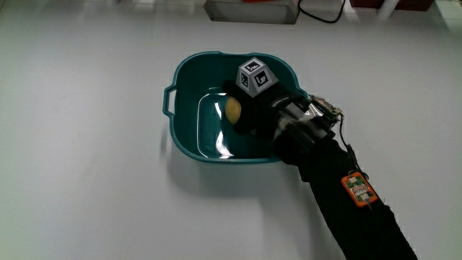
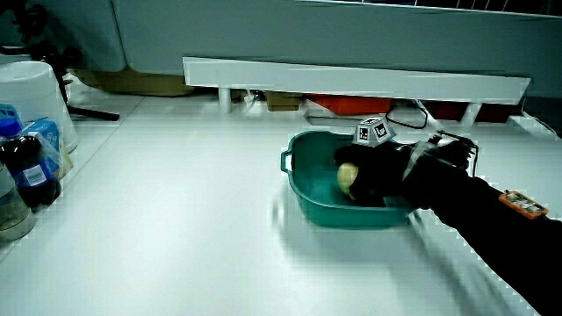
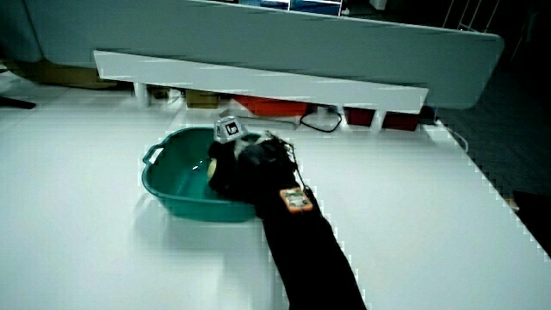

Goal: Place pear into plate

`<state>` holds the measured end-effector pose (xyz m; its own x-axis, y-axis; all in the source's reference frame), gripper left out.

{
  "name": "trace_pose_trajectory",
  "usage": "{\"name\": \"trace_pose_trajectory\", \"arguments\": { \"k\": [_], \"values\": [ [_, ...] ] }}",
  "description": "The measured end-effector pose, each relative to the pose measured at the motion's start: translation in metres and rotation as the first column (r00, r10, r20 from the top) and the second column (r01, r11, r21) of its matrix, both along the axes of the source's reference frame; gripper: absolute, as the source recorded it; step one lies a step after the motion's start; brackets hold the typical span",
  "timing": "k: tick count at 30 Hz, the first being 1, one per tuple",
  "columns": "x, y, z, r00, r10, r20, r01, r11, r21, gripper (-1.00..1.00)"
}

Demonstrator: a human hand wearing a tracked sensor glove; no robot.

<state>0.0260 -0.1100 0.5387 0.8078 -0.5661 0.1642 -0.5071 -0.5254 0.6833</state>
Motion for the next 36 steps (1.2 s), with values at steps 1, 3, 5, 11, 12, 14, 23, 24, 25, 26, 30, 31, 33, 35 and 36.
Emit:
{"name": "trace_pose_trajectory", "arguments": {
  "k": [1,3,5,11,12,14,23,24,25,26,30,31,33,35,36],
  "values": [
    [-0.001,0.0,0.001,1.0,-0.008,0.011,0.008,0.9997,-0.021,0.0],
    [0.001,0.0,0.003,1.0,-0.002,0.008,0.002,0.9995,-0.03,0.0],
    [0.003,-0.001,0.003,1.0,0.003,0.01,-0.003,0.9997,-0.024,0.0],
    [0.002,0.002,0.004,1.0,-0.006,0.005,0.006,0.9995,-0.03,0.0],
    [0.002,0.002,0.003,1.0,-0.003,0.005,0.003,0.9995,-0.031,-0.04],
    [0.003,0.002,0.003,1.0,-0.002,0.012,0.002,0.9999,-0.017,-0.13],
    [0.009,0.005,0.006,0.999,-0.018,-0.034,0.019,0.9997,0.018,-0.52],
    [0.011,0.004,0.007,0.999,-0.016,-0.043,0.016,0.9998,0.006,-0.57],
    [0.013,0.004,0.005,0.999,-0.009,-0.034,0.009,0.9998,0.018,-0.61],
    [0.015,0.004,0.004,1.0,-0.004,-0.028,0.004,0.9998,0.021,-0.65],
    [0.023,0.003,-0.004,1.0,0.009,-0.004,-0.009,0.9995,0.031,-0.83],
    [0.025,0.002,-0.003,1.0,0.009,0.001,-0.009,0.9998,0.018,-0.87],
    [0.029,0.002,-0.008,0.999,0.018,0.027,-0.019,0.9996,0.019,-0.96],
    [0.034,0.001,-0.012,0.999,0.029,0.044,-0.031,0.999,0.032,-1.0],
    [0.038,0.0,-0.013,0.998,0.038,0.039,-0.04,0.9983,0.043,-1.0]
  ]
}}
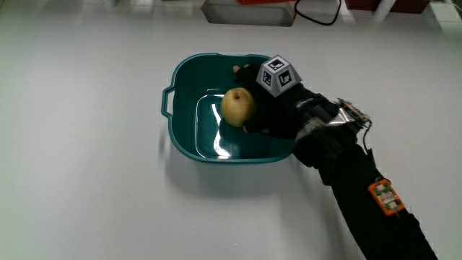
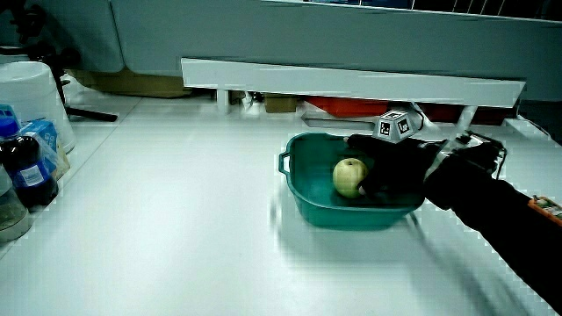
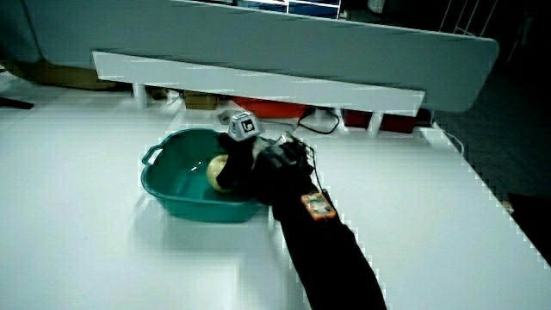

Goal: Place pear into plate

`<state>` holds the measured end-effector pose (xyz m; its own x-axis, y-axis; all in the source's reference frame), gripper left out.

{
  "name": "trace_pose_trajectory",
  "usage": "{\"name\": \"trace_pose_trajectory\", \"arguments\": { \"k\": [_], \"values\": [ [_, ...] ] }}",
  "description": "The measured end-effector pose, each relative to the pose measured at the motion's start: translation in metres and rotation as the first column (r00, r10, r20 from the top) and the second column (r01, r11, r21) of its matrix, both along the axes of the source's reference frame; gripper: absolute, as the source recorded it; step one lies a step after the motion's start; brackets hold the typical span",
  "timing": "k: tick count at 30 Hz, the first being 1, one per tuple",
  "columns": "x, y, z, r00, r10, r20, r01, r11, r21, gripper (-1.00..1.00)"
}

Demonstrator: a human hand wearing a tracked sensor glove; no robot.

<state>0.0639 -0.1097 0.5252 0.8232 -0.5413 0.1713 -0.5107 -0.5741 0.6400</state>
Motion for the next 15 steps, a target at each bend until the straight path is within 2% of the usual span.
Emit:
{"name": "trace_pose_trajectory", "arguments": {
  "k": [2,3,4,5,6,8,10,14,15],
  "values": [
    [0.009,-0.001,-0.001,1.0,0.028,0.003,-0.028,0.9994,0.018,-1.0],
    [0.013,-0.001,-0.007,1.0,0.02,0.011,-0.02,0.9995,0.023,-1.0],
    [0.018,-0.004,0.002,0.997,-0.006,0.083,0.009,0.9991,-0.041,-1.0],
    [0.023,-0.001,-0.014,0.999,0.042,0.028,-0.043,0.9981,0.044,-1.0],
    [0.028,0.0,-0.015,0.999,0.039,0.029,-0.04,0.9988,0.029,-1.0],
    [0.04,0.001,-0.016,0.999,0.038,0.006,-0.039,0.9984,0.04,-1.0],
    [0.053,0.002,-0.02,0.998,0.056,0.036,-0.057,0.9972,0.048,-1.0],
    [0.074,0.01,-0.037,0.998,0.07,-0.001,-0.069,0.9851,0.157,-1.0],
    [0.08,0.013,-0.039,0.997,0.075,0.001,-0.074,0.9843,0.16,-1.0]
  ]
}}
